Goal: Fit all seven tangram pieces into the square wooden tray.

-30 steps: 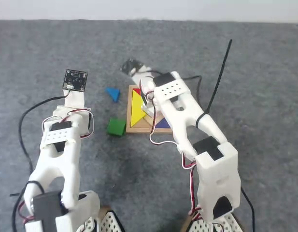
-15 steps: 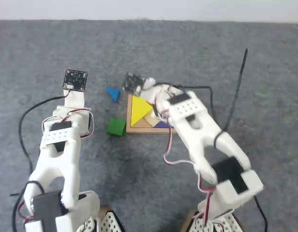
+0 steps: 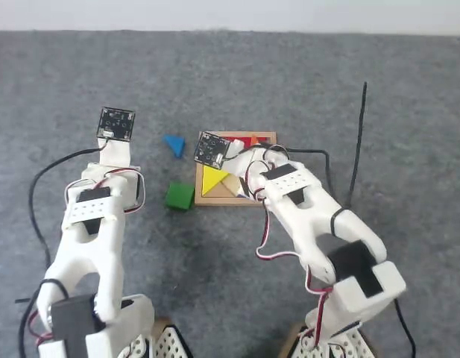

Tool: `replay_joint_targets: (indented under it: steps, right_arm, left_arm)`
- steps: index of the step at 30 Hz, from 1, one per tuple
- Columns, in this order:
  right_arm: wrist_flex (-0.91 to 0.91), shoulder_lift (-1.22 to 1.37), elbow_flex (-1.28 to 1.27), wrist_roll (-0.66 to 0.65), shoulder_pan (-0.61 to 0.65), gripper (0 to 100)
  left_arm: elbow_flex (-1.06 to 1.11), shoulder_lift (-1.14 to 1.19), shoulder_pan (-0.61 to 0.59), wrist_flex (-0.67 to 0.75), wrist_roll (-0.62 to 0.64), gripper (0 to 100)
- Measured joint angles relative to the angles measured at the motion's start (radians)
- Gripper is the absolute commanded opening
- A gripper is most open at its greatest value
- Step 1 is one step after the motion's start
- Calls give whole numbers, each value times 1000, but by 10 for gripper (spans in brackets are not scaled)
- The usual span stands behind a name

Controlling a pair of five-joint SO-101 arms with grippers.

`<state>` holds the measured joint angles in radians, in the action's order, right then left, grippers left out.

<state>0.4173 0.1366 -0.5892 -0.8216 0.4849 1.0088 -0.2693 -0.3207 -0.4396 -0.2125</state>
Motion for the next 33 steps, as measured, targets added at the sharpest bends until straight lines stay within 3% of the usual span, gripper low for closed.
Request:
replay_joint_targets:
  steps: [14, 20, 28, 33]
  right_arm:
    - [-115, 100, 18, -61, -28, 252]
    - [-127, 107, 35, -91, -51, 110]
    - [-129, 107, 37, -101, -74, 7]
    - [-130, 71, 37, -38, -114, 7]
  left_arm:
    - [0, 0, 0, 0, 0, 13]
    - [0, 0, 0, 0, 0, 13]
    - [0, 0, 0, 0, 0, 13]
    - [0, 0, 0, 0, 0, 13]
